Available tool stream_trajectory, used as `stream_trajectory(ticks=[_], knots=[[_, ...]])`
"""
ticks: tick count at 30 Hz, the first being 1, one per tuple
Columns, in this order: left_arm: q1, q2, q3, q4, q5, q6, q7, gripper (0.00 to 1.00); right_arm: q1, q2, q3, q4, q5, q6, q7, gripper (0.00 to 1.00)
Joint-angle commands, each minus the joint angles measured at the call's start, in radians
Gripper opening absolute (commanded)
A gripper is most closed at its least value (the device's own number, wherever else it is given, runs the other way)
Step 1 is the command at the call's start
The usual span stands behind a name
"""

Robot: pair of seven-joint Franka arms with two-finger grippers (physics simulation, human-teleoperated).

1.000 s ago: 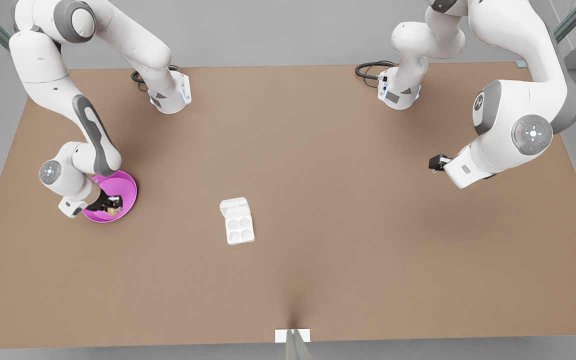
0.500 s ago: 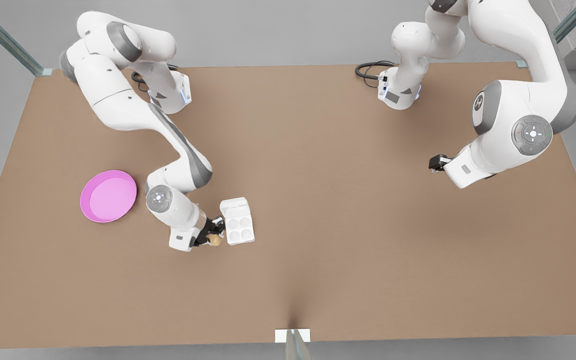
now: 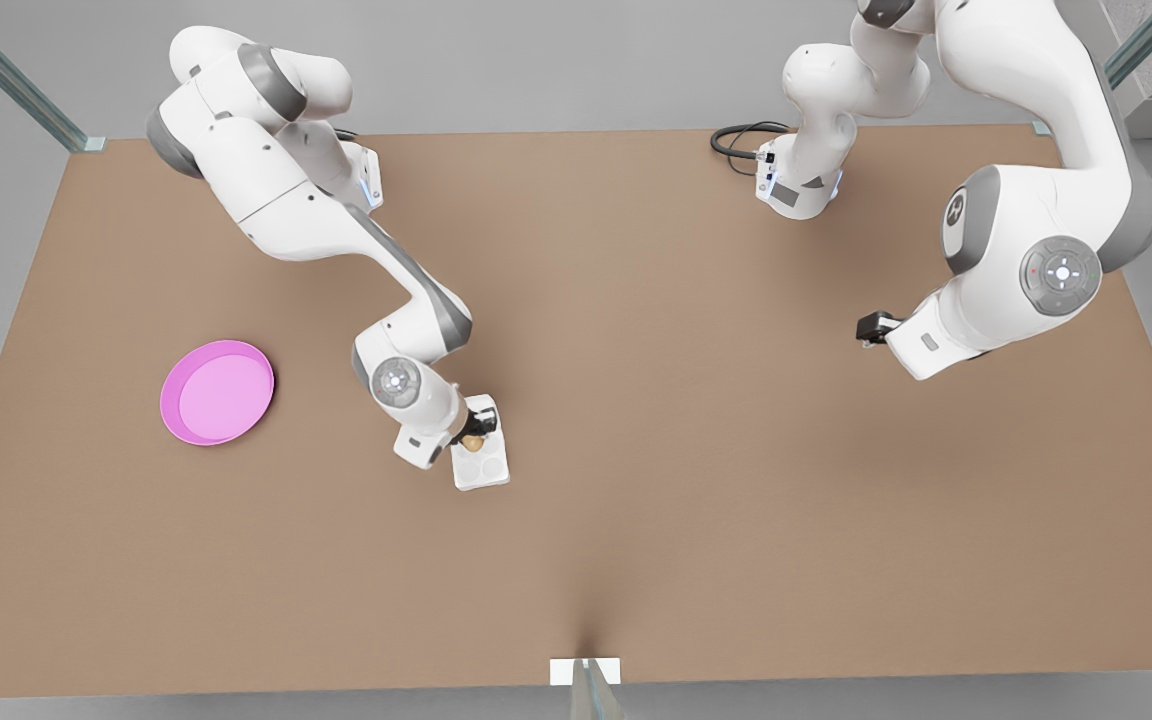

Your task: Pack egg into the box and close the box lid

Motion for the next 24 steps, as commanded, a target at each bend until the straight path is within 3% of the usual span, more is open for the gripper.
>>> stream_trajectory(ticks=[1,4,7,8,9,10,11,12,13,14,15,16,18,20,24], knots=[[0.000,0.001,0.000,0.000,0.001,0.001,0.000,1.00,0.008,-0.001,0.001,0.004,-0.011,0.012,0.388,1.00],[0.000,0.001,0.000,0.000,0.001,0.001,0.000,1.00,0.011,-0.001,0.005,0.009,-0.011,0.010,0.402,1.00],[0.000,0.001,0.000,0.000,0.001,0.000,0.000,1.00,0.022,-0.039,0.011,0.213,-0.024,-0.039,0.177,1.00],[0.000,0.001,0.000,0.000,0.001,0.001,0.000,1.00,0.002,-0.100,0.011,0.363,-0.021,-0.285,0.016,1.00],[0.000,0.001,0.000,0.000,0.001,0.001,0.000,1.00,-0.029,-0.154,-0.008,0.561,-0.021,-0.710,-0.124,1.00],[-0.005,0.007,-0.001,0.000,0.002,-0.002,-0.002,1.00,-0.032,-0.301,-0.197,0.508,-0.007,-0.845,-0.303,1.00],[-0.047,0.013,-0.001,0.002,0.002,-0.039,-0.026,1.00,-0.078,-0.474,-0.272,0.287,0.060,-0.853,-0.337,1.00],[-0.112,0.018,-0.001,0.002,0.002,-0.066,-0.109,1.00,-0.119,-0.501,-0.262,0.258,0.101,-0.889,-0.310,1.00],[-0.204,0.035,-0.001,0.002,0.002,-0.128,-0.277,0.88,-0.136,-0.501,-0.265,0.264,0.114,-0.935,-0.285,1.00],[-0.339,0.067,-0.001,0.002,-0.041,-0.169,-0.517,0.21,-0.150,-0.476,-0.272,0.394,0.110,-0.942,-0.299,1.00],[-0.455,0.154,-0.001,0.025,-0.208,-0.154,-0.808,0.21,-0.188,-0.475,-0.271,0.394,0.116,-0.942,-0.302,1.00],[-0.564,0.281,-0.001,0.146,-0.280,-0.116,-1.041,0.21,-0.182,-0.473,-0.269,0.396,0.111,-0.942,-0.299,1.00],[-0.687,0.369,-0.001,0.174,-0.355,0.090,-1.429,0.21,-0.188,-0.470,-0.269,0.399,0.111,-0.942,-0.302,1.00],[-0.770,0.441,-0.003,0.174,-0.437,0.400,-1.669,0.21,-0.190,-0.469,-0.269,0.399,0.111,-0.939,-0.303,1.00],[-0.856,0.545,-0.003,0.203,-0.435,0.708,-1.822,0.21,-0.199,-0.465,-0.272,0.405,0.110,-0.938,-0.303,1.00]])
